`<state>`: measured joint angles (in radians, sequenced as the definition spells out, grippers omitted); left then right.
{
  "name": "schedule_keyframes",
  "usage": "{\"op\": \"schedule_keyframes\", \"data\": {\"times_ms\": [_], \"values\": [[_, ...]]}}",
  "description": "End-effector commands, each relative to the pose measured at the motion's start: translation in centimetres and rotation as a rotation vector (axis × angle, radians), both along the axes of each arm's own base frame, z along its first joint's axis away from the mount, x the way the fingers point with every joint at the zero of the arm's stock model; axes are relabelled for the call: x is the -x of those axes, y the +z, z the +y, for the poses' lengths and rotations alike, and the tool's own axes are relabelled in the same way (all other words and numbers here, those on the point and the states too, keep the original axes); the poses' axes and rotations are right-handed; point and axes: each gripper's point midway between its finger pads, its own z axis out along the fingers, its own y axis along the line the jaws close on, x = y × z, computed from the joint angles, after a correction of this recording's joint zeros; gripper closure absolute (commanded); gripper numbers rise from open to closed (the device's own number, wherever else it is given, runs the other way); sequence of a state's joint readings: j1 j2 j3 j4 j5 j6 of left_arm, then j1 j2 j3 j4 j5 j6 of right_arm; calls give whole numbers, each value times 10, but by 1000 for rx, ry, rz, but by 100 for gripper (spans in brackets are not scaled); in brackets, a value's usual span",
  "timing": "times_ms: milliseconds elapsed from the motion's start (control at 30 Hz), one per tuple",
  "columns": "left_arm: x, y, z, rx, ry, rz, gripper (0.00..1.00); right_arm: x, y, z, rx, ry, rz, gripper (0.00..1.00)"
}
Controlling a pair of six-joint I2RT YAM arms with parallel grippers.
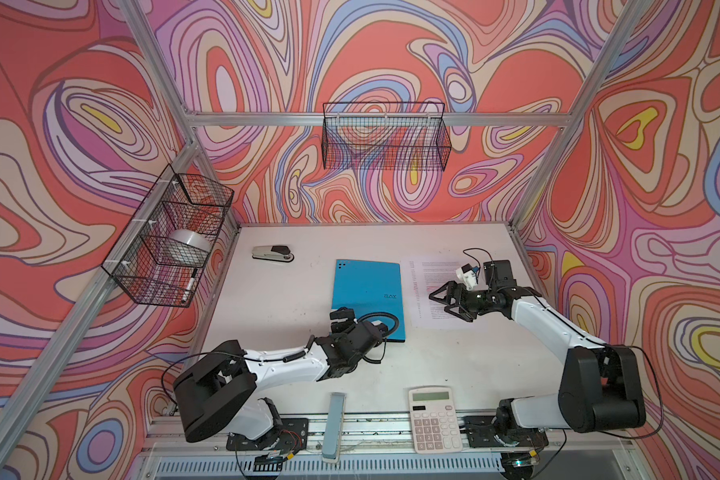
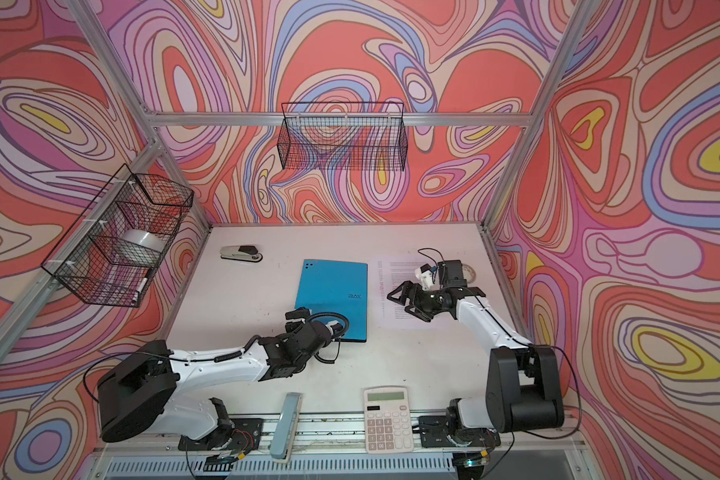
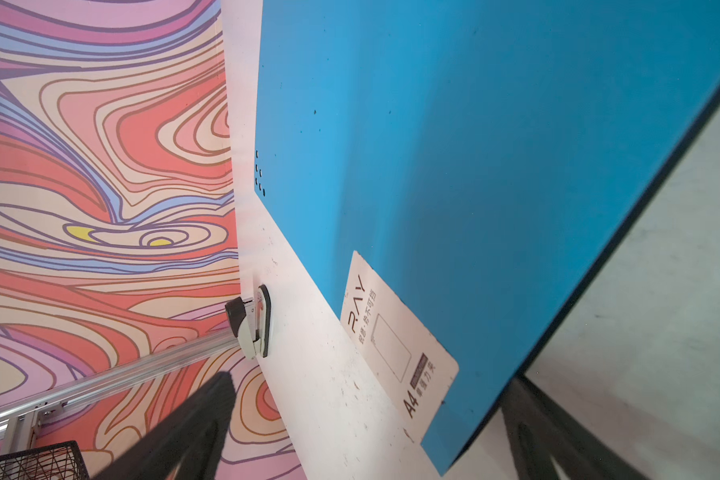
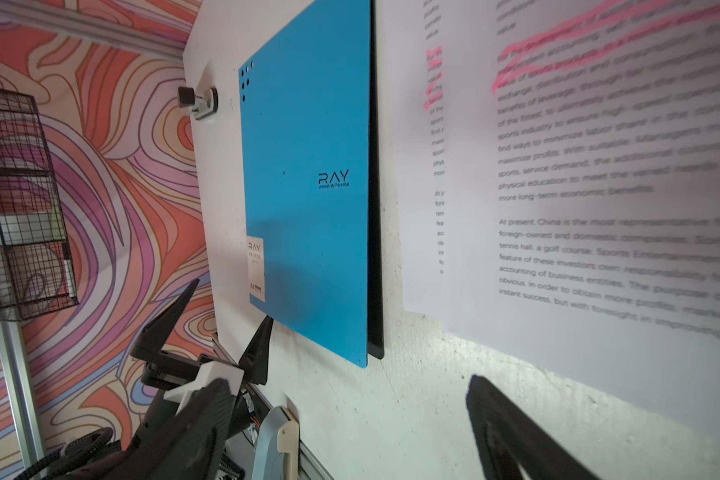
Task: Put the files into the folder
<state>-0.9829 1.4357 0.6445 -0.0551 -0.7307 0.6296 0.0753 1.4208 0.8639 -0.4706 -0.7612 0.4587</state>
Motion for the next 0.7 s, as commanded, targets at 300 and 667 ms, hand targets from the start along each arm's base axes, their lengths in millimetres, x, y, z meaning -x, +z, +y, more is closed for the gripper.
{"op": "schedule_keyframes", "data": {"times_ms": [300,667], "values": [[-2,10,1,39,29,-40,0,6,-36,57,-13,163,66,9],[-4,15,-1,47,37,-37,0,4,-58,85,-39,207,98,10]]}}
